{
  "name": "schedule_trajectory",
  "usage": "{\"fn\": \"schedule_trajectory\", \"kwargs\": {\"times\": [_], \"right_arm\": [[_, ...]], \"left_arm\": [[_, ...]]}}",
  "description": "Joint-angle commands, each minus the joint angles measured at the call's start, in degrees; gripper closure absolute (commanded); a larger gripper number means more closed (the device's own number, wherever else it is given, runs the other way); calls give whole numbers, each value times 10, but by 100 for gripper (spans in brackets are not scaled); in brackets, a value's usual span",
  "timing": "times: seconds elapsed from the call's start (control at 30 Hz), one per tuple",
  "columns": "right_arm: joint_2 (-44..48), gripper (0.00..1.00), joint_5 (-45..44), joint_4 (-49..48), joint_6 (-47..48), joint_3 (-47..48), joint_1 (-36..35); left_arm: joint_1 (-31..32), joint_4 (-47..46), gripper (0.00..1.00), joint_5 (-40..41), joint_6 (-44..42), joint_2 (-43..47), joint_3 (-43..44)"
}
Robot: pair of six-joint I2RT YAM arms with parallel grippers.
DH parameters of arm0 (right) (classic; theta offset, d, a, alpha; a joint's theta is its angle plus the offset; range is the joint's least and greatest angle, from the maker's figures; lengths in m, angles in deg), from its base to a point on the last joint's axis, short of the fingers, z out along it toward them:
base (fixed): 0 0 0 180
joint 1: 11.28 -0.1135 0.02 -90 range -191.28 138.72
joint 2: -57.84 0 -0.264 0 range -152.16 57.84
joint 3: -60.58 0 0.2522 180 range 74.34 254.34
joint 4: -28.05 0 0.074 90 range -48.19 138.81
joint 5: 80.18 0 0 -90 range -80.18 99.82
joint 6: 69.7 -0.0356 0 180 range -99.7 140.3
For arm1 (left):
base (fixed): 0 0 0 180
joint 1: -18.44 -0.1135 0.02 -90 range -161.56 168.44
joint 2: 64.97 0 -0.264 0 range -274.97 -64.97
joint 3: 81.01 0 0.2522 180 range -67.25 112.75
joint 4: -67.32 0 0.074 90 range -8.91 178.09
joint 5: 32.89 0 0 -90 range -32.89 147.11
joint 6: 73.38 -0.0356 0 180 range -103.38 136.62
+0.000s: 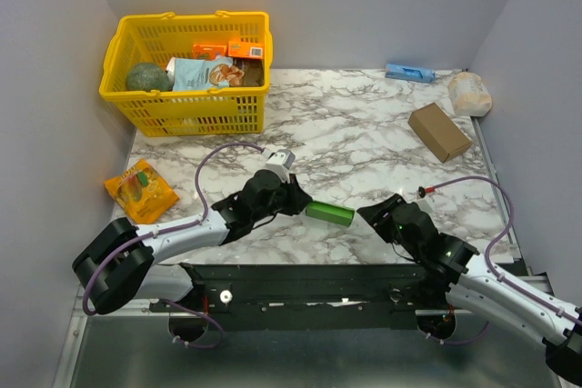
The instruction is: Fold the paper box
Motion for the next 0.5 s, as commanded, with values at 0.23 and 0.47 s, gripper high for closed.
{"fn": "schedule_trajectory", "kwargs": {"times": [0.23, 0.47], "right_arm": [[-13, 42, -24, -41, -9, 17, 1], [-11, 43, -13, -54, -16, 10, 2]], "left_arm": [[10, 93, 79, 15, -19, -5, -25], [12, 93, 79, 16, -19, -10, -24]]}}
